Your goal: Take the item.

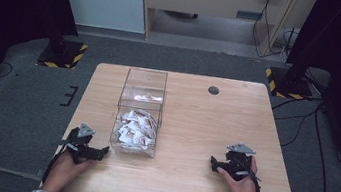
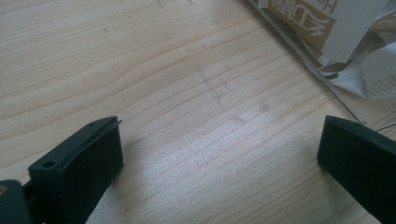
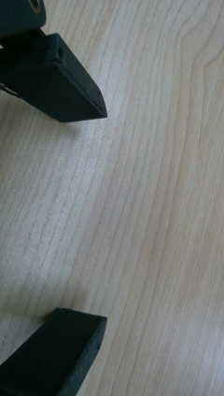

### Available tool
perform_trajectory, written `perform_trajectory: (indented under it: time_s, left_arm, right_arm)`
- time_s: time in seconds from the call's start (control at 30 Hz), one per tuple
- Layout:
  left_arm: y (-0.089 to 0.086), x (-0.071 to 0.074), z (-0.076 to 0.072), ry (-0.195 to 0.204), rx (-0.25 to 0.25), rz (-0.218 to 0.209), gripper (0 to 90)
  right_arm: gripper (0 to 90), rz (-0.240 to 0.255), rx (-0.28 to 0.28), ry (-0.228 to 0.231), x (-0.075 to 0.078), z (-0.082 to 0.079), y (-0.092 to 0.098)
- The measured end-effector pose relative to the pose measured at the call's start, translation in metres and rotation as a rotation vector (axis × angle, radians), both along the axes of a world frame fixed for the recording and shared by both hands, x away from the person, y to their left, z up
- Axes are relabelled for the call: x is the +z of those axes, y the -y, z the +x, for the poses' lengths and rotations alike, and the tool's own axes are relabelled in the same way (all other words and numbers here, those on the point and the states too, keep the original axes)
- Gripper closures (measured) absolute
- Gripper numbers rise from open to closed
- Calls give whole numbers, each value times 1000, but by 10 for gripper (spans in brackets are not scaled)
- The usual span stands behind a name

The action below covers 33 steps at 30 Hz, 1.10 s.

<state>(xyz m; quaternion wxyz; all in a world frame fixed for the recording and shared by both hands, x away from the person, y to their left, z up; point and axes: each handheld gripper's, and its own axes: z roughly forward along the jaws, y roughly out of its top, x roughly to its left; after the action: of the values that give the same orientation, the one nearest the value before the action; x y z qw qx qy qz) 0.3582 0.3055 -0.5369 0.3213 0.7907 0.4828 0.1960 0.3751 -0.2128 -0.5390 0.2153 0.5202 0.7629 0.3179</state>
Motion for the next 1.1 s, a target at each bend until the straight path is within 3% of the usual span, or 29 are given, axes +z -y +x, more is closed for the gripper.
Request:
perform_trajectory:
  time_s: [0.53, 0.57, 1.1]
  left_arm:
    - [0, 0, 0, 0, 0, 0, 0]
    - [0, 0, 0, 0, 0, 0, 0]
    - [0, 0, 0, 0, 0, 0, 0]
  right_arm:
    - [63, 1, -3, -6, 1, -1, -1]
    - [68, 5, 3, -18, 3, -1, -2]
    - [59, 7, 79, 18, 11, -7, -12]
